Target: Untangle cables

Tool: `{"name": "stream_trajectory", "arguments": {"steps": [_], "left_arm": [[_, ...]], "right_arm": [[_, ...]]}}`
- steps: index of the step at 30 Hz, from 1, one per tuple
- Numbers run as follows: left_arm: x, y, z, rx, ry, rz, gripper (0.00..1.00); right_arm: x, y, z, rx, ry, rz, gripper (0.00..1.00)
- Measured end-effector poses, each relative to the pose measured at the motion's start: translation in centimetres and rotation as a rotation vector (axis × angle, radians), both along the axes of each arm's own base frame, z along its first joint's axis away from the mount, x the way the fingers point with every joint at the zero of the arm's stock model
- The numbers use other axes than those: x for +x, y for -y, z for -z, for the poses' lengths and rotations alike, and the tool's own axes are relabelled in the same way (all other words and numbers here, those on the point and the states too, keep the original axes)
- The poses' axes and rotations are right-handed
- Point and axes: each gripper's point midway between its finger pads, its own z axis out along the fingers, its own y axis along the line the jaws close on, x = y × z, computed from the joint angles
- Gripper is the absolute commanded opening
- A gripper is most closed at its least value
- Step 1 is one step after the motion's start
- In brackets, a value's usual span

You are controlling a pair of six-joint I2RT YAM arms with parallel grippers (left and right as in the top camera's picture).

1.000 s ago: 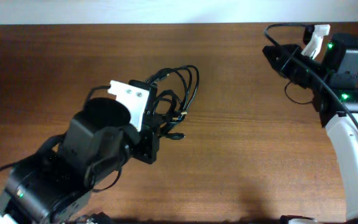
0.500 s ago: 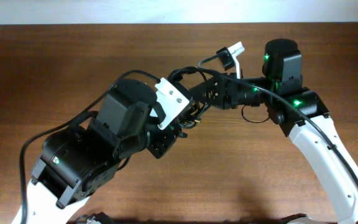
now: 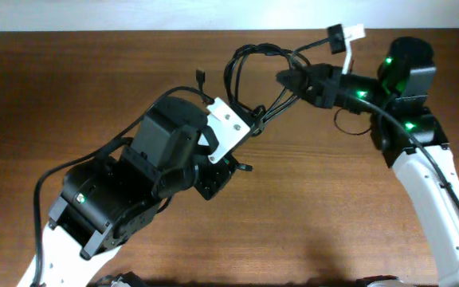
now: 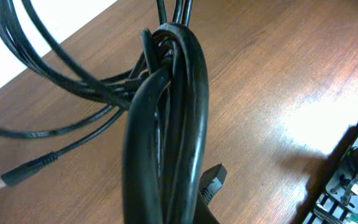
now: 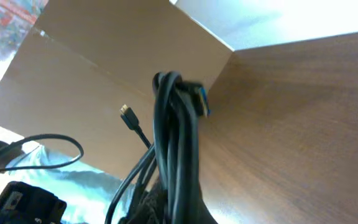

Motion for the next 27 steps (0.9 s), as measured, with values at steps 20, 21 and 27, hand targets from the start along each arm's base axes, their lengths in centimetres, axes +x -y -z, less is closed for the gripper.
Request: {"name": "stream_trajectory", "arguments": {"steps": [20,21,27], "left_arm": [[3.1,1.2,-4.6,-0.026,0.288,0.044,0.02],[3.3,1.1,-4.7,-0.049,0.274,0.012,0.02],[6.4,2.2,-3.1,-0.142,0.156,-0.175,0.01]], "right_arm": [[-2.4,1.7,1.6,0.043,-0.192,-0.105,0.44],[-2.8,1.1,1.8,0.039,-0.2,-0.12,0.19],[-2.2,0.4,2.9,-0.018,-0.177,-0.072,0.04]]}}
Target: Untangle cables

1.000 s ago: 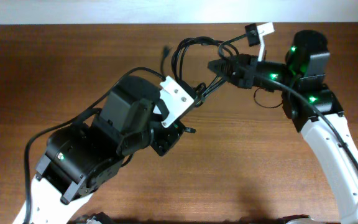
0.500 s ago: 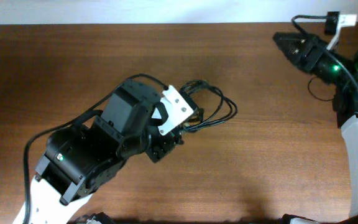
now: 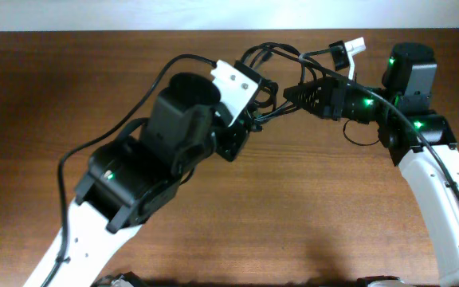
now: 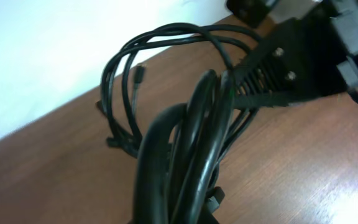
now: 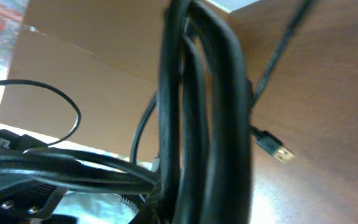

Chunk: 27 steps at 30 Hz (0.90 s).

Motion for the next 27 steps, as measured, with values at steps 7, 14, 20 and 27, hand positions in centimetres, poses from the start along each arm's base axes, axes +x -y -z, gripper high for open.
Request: {"name": "stream_trajectory", "arguments": {"steps": [7,14,20,27], "left_arm": [[1.9,-0.7,1.3,-0.029,-0.052,-0.162,0.0],[3.1,-3.0,0.7,-0.104,-0.036,-0.393,0.01],[2.7,-3.9,0.3,-0.206,-0.056,-0.508,0.05],[1.9,-7.3,-2.2,-0.27,0.024,-0.632,0.1]], "right_arm": [[-0.7,0.3,2.5,-0.088,-0.004,0.002,0.04],[-1.6,0.5,5.3,-0.222,0.01,-0.003,0.04],[-1.6,1.3,6.5,-0.365,0.021,0.061,0.04],[0.6,6.4,10.4,-0.699,-0.019,0.297,0.04]]}}
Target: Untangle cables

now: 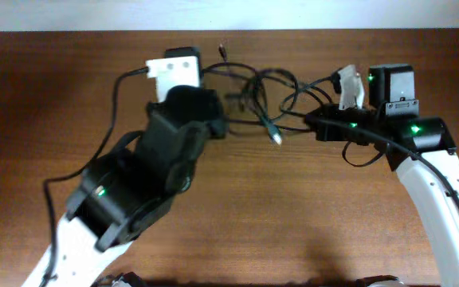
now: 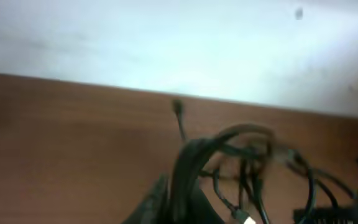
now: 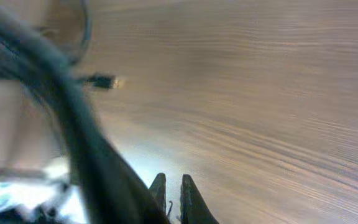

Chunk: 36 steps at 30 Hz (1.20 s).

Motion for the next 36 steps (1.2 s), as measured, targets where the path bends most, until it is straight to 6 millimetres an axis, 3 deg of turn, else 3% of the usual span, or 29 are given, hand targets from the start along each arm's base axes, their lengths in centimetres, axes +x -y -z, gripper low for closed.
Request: {"name": "stream_trajectory", "arguments": {"steps": [5,7,11,12,15,20,22,24,26,28,32,34,36], "left_arm": [[-0.9,-3.2,-2.4,-0.014,0.077,-0.099,0.11],[-1.1,-4.4,-3.3,-0.011,0.107,-0.148,0.12],[-1.7,-7.2,-5.0,0.007,0.169,-0.272,0.24],[-1.8,-7.7,-5.2,0.017,0.177,-0.3,0.3],[-1.9,-8.3,-5.4,0.025,0.189,-0.332,0.63],[-1.9,-7.2,-5.0,0.006,0.164,-0.267,0.7],[-2.0,-6.3,-4.2,0.003,0.128,-0.208,0.71],[-2.3,-5.5,-3.2,0.009,0.083,-0.152,0.88],[-2.5,-5.3,-2.6,0.025,0.055,-0.125,0.92],[-2.7,-4.9,-2.2,0.044,0.036,-0.093,0.93],[-3.1,-2.9,-1.6,0.121,0.01,0.077,0.93],[-3.4,-1.9,-1.0,0.162,-0.005,0.157,0.92],[-3.5,-1.3,0.0,0.201,-0.034,0.208,0.91]], "right_arm": [[1.4,5.3,2.2,-0.233,-0.004,0.189,0.04],[1.6,6.3,2.6,-0.273,-0.011,0.22,0.04],[1.7,9.3,3.6,-0.408,-0.026,0.319,0.04],[1.7,9.5,3.6,-0.419,-0.024,0.328,0.04],[1.9,9.4,3.5,-0.406,-0.015,0.327,0.04],[3.2,5.8,2.0,-0.252,0.074,0.176,0.04],[3.9,3.5,0.6,-0.156,0.15,0.077,0.04],[4.5,0.4,-2.0,-0.01,0.255,-0.053,0.04],[4.4,-2.1,-4.6,0.125,0.346,-0.166,0.04],[4.1,-4.5,-9.0,0.297,0.472,-0.289,0.04],[1.6,-6.8,-17.5,0.534,0.702,-0.514,0.04],[0.0,-7.1,-20.5,0.609,0.756,-0.584,0.04],[-1.5,-7.2,-22.3,0.664,0.753,-0.629,0.04]]}}
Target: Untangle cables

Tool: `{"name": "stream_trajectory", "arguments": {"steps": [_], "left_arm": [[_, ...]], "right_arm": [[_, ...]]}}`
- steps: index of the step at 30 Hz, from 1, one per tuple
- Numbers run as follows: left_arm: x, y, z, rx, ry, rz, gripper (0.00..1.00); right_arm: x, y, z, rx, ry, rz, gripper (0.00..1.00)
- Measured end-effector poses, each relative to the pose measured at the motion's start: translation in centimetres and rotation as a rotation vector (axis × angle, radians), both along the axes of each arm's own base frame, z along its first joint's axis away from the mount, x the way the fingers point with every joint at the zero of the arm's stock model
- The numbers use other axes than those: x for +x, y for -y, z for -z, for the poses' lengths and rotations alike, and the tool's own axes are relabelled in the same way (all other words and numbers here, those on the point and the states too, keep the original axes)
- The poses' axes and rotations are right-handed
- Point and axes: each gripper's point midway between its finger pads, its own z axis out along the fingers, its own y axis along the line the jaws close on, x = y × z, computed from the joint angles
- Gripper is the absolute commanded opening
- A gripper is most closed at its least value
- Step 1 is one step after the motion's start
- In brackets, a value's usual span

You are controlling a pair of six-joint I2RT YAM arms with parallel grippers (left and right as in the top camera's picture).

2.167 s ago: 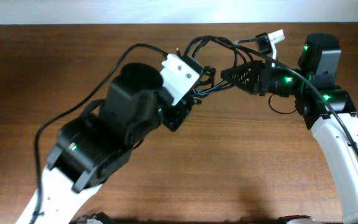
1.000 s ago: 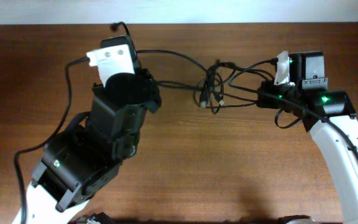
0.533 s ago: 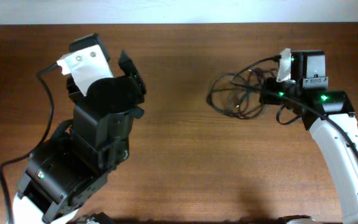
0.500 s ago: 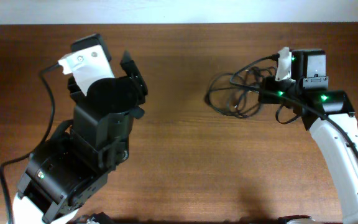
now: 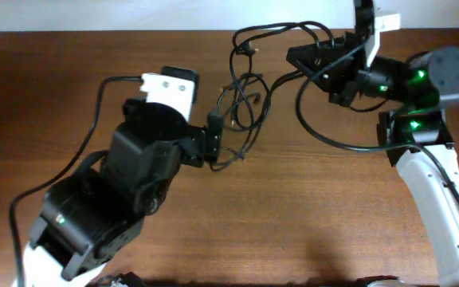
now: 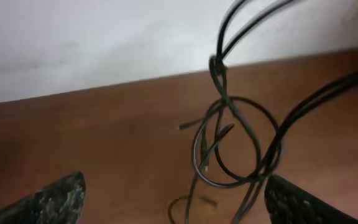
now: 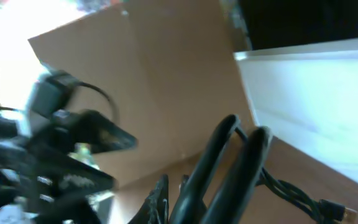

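A tangle of thin black cables (image 5: 241,104) hangs from my right gripper (image 5: 292,54), which is raised near the table's back edge. In the right wrist view the right gripper (image 7: 171,190) has its fingers close together, with thick cable strands (image 7: 229,168) pressed against them. My left gripper (image 5: 213,143) sits just left of the hanging loops. In the left wrist view the left gripper (image 6: 179,202) stands wide open. The cable loops (image 6: 229,143) dangle ahead of it, and thin strands trail down between its fingers (image 6: 61,199) without being pinched.
The brown wooden table (image 5: 309,207) runs to a white wall at the back. A brown board shows beyond the table in the right wrist view. My left arm's bulky black body (image 5: 126,191) fills the left middle, and a cable of the right arm (image 5: 325,139) loops under it.
My left gripper was shut on the cables near the back middle and is now open, farther forward, beside the loops. The right gripper has risen toward the back with the bundle hanging from it.
Both grippers were first shut on the bundle, close together near the back. They then stood closer still at the back edge. Later they were apart, with cables spread between them. Now the left has let go and the tangle hangs from the right alone.
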Motion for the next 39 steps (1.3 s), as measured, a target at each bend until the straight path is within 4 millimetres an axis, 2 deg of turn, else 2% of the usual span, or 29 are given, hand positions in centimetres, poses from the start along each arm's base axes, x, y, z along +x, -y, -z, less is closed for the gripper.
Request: {"name": "stream_trajectory", "arguments": {"steps": [2,5,7,14,20,26,29,30,32,35,39], "left_arm": [[0.3,0.6,1.5,0.037,-0.036,0.025,0.9],[1.0,1.5,4.1,0.088,-0.092,0.046,0.76],[1.5,2.0,5.1,0.101,-0.111,0.048,0.76],[2.4,2.0,5.6,-0.122,-0.174,-0.103,0.68],[2.0,3.0,5.8,-0.446,-0.278,-0.253,0.68],[2.4,4.5,6.0,-0.589,-0.333,-0.288,0.67],[3.8,6.7,8.0,-0.593,-0.396,-0.268,0.54],[4.1,7.1,8.7,-0.583,-0.414,-0.27,0.33],[4.8,7.8,9.9,-0.573,-0.437,-0.28,0.0],[5.4,7.6,10.2,-0.578,-0.439,-0.293,0.0],[6.8,5.0,10.1,-0.578,-0.417,-0.342,0.0]], "right_arm": [[-0.6,-0.1,-0.3,0.013,-0.066,-0.037,0.04],[-1.0,-0.2,-0.2,0.014,-0.13,-0.066,0.04],[-1.1,-0.2,-0.1,0.015,-0.159,-0.077,0.04],[-1.2,-0.2,-0.1,0.009,-0.147,-0.082,0.04],[-1.4,-0.2,0.0,-0.009,-0.078,-0.084,0.04],[-1.6,-0.7,0.0,-0.011,-0.062,-0.095,0.04],[-2.0,-1.2,0.0,-0.012,-0.061,-0.111,0.04],[-2.0,-1.2,0.0,-0.012,-0.061,-0.112,0.04],[-2.0,-1.2,0.0,-0.012,-0.061,-0.112,0.04],[-2.0,-1.2,0.0,-0.012,-0.061,-0.113,0.04],[-1.7,-0.4,0.2,-0.019,-0.059,-0.099,0.04]]}}
